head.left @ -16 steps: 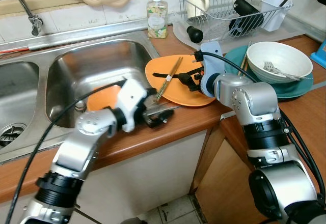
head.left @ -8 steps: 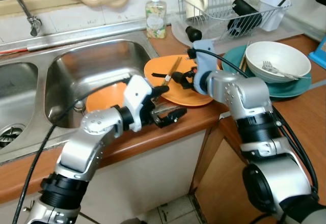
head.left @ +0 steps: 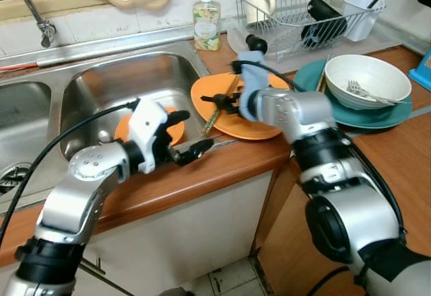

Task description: Kitchen organization

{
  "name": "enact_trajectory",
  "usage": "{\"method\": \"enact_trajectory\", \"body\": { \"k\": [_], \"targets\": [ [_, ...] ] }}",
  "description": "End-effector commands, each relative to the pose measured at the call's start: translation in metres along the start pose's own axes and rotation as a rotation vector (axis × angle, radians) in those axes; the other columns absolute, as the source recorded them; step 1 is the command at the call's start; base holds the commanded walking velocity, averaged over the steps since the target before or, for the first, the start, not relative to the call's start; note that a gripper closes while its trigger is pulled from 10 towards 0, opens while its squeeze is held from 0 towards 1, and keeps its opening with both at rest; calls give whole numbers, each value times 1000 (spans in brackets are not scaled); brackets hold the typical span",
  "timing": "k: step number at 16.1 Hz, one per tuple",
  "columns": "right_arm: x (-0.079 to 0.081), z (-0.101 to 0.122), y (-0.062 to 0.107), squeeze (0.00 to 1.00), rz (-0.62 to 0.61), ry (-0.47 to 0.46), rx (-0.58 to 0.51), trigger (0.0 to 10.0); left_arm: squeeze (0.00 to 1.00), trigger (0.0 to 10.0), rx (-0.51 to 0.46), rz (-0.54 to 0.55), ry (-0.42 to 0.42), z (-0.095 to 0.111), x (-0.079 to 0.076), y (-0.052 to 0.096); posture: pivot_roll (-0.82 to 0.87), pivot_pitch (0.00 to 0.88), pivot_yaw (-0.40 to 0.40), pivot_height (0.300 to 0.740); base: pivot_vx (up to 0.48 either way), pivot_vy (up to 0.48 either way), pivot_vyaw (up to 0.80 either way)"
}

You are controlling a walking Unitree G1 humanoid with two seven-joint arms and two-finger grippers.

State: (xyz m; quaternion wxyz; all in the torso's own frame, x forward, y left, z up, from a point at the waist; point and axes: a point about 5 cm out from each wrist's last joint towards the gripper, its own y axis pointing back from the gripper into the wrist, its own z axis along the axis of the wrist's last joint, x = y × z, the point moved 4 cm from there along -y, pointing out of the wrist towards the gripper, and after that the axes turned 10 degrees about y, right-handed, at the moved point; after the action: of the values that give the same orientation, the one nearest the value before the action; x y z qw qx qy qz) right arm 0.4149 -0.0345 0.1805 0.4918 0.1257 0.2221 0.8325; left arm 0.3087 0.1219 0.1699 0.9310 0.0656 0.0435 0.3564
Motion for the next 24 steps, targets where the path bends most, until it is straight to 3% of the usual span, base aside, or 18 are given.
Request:
{"method": "enact_trajectory", "body": {
  "k": [1, 6, 7, 8, 9, 10, 17, 19, 24],
  "targets": [
    [3, 4, -1, 0, -2, 27, -2, 10000, 98, 10000, 0, 13, -20, 4, 1, 4, -96, 0, 65, 740, 0, 0, 0],
    [4, -12, -10, 0, -14, 119, 85, 10000, 102, 10000, 8, 7, -23, 3, -3, 3, -88, 0, 57, 740, 0, 0, 0],
    [2, -15, -10, 0, -6, 124, 97, 6824, 102, 10000, 8, 7, -24, 3, -3, 3, -90, 0, 58, 740, 0, 0, 0],
    [-3, -21, -10, 0, -5, 121, 112, 2980, 98, 10000, 10, 6, -25, 3, -3, 3, -94, 0, 61, 740, 0, 0, 0],
    [-6, -23, -9, 0, -9, 118, 116, 588, 102, 10000, 10, 6, -25, 3, -3, 3, -96, 0, 61, 740, 0, 0, 0],
    [-9, -23, -9, 0, -14, 115, 117, 0, 98, 10000, 10, 5, -25, 3, -3, 3, -97, 0, 63, 740, 0, 0, 0],
    [-15, -15, -6, 0, 7, 135, 84, 0, 102, 10000, 9, 1, -31, 3, -2, 0, -105, 0, 69, 740, 0, 0, 0],
    [-13, -13, -6, 0, 29, 147, 69, 706, 102, 10000, 8, 2, -32, 3, -2, 0, -107, 0, 67, 740, 0, 0, 0],
    [-13, -9, -4, 0, 47, 152, 53, 314, 98, 10000, -1, 5, -34, 4, -2, -1, -108, 0, 66, 740, 0, 0, 0]
  ]
}}
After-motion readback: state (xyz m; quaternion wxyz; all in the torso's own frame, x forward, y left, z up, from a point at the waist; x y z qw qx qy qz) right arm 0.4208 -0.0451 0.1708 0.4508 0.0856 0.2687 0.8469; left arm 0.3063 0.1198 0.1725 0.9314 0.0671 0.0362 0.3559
